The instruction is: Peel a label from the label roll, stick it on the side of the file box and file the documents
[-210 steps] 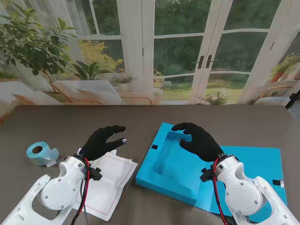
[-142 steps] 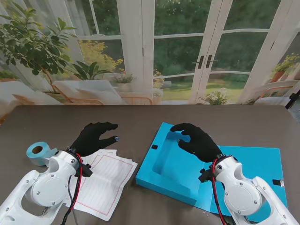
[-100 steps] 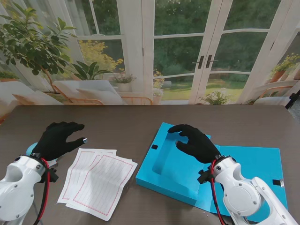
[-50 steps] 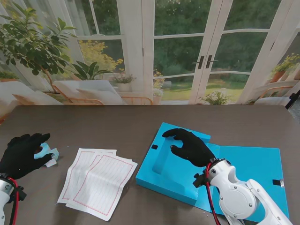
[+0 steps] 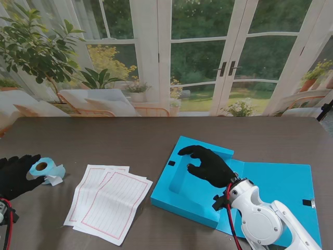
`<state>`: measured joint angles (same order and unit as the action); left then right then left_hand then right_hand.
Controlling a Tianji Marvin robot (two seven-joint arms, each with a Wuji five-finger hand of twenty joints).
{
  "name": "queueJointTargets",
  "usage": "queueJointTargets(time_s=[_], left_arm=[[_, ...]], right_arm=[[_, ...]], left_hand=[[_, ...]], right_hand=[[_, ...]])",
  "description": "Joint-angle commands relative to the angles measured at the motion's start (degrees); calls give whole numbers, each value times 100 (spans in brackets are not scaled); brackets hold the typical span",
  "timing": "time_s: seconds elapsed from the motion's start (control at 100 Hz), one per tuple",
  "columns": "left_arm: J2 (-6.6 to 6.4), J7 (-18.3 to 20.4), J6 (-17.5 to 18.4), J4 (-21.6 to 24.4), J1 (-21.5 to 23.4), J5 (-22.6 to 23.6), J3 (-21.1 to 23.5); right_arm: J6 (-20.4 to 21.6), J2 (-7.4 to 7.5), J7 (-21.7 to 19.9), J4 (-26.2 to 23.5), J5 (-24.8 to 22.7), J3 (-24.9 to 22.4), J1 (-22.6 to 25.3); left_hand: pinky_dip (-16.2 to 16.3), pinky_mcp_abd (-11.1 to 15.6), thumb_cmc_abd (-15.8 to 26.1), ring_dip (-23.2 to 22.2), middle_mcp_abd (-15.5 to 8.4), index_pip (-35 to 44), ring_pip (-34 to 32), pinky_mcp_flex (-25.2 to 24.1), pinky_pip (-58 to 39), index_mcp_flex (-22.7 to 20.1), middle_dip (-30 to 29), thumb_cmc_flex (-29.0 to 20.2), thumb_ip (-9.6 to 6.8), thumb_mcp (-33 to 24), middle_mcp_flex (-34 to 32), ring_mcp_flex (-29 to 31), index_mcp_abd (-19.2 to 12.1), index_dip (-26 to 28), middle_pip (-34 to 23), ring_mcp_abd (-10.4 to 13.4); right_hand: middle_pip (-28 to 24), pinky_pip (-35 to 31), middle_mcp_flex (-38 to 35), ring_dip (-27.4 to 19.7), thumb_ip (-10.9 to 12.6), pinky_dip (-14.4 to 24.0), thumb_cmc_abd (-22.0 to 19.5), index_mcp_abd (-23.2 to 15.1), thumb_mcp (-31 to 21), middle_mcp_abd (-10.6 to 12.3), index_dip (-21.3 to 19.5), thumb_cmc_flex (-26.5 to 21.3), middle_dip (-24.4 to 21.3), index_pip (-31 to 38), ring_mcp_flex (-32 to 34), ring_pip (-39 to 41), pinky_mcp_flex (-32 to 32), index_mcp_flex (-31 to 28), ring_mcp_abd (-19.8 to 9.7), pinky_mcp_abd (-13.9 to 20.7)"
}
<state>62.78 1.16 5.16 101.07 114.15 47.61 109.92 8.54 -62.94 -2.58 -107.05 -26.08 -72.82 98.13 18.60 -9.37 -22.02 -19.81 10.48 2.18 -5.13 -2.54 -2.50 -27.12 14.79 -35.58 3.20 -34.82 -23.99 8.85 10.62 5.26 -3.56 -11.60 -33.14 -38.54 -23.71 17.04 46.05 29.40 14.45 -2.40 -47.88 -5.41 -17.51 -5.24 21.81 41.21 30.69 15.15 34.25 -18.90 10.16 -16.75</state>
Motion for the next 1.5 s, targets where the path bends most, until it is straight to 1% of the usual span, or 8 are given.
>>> queueJointTargets(time_s=[0.0, 0.22, 0.47, 0.74, 0.92, 1.13, 1.22, 1.49], left_arm=[[-38, 122, 37, -155, -152, 58, -45], [-112, 256, -144, -596, -605, 220, -203], [-209, 597, -388, -852, -928, 533, -276], [-275, 794, -379, -1073, -1141, 708, -361], [-296, 828, -479, -1229, -1229, 790, -466], [-316, 803, -563, -1410, -1333, 922, -562], [-328, 821, -566, -1469, -1382, 962, -598], [-371, 883, -495, -1697, -1614, 1052, -734]], right_arm=[[-9, -13, -78, 15, 8, 49, 23], [-39, -9, -96, 75, 4, 107, -11], [-63, -2, -134, 146, 14, 121, -23], [-119, 3, -172, 113, 32, 107, 3], [-135, 3, -178, 117, 36, 114, -4], [-192, 10, -216, 94, 25, 121, 2], [-212, 9, -216, 88, 26, 127, 7], [-271, 10, -238, 53, 68, 114, 43]], left_hand=[[-131, 214, -238, 68, -127, -6, 85, -4, 205, 101, -77, 211, 264, -127, 190, -166, -59, -49, 13, 79], [-31, 199, -241, 64, -63, 50, 68, -50, 32, 3, -77, 246, 261, -191, 205, -184, -15, -23, 6, 57], [9, 222, -226, 72, -53, 68, 65, -70, -25, -32, -82, 286, 259, -173, 208, -182, -67, -5, 16, 71], [24, 226, -222, 77, -56, 30, 58, -78, -42, 29, -83, 286, 257, -177, 237, -179, -145, -19, 22, 80], [48, 220, -219, 73, -46, 156, 40, -77, -66, -165, -70, 281, 256, -196, 201, -154, -181, 51, 6, 59], [83, 210, -205, 72, -59, 473, 22, -88, -88, -514, -58, 323, 259, -184, 163, -134, -268, 312, -7, 28], [89, 216, -197, 76, -68, 523, 23, -91, -88, -534, -60, 342, 258, -171, 176, -137, -250, 391, -2, 30], [69, 213, -188, 82, -93, 432, 20, -86, -61, -414, -69, 317, 247, -152, 204, -153, -365, 455, 2, 15]], right_hand=[[13, 103, -86, 27, 89, 38, -3, -5, 14, -18, -60, -26, 20, 87, 62, 55, -2583, 76, -6, 29], [7, 96, -86, 25, 92, 40, -20, -2, 20, -23, -54, -27, 19, 98, 58, 60, -2580, 82, -5, 33], [0, 93, -79, 24, 97, 40, -33, 11, 25, -31, -47, -34, 18, 108, 60, 67, -2585, 86, 3, 35], [-9, 89, -80, 24, 100, 39, -50, 10, 36, -23, -40, -29, 18, 117, 59, 75, -2591, 86, -7, 38], [-11, 84, -79, 23, 101, 39, -61, 18, 38, -18, -36, -31, 17, 121, 56, 79, -2590, 88, -1, 39], [-13, 82, -73, 22, 100, 38, -76, 42, 45, -21, -32, -27, 16, 127, 52, 80, -2593, 96, -5, 44], [-17, 80, -71, 22, 100, 38, -88, 42, 48, -19, -31, -26, 16, 133, 49, 82, -2592, 97, -9, 42], [-20, 79, -62, 22, 102, 38, -98, 56, 54, -22, -25, -27, 15, 143, 46, 86, -2595, 105, -5, 43]])
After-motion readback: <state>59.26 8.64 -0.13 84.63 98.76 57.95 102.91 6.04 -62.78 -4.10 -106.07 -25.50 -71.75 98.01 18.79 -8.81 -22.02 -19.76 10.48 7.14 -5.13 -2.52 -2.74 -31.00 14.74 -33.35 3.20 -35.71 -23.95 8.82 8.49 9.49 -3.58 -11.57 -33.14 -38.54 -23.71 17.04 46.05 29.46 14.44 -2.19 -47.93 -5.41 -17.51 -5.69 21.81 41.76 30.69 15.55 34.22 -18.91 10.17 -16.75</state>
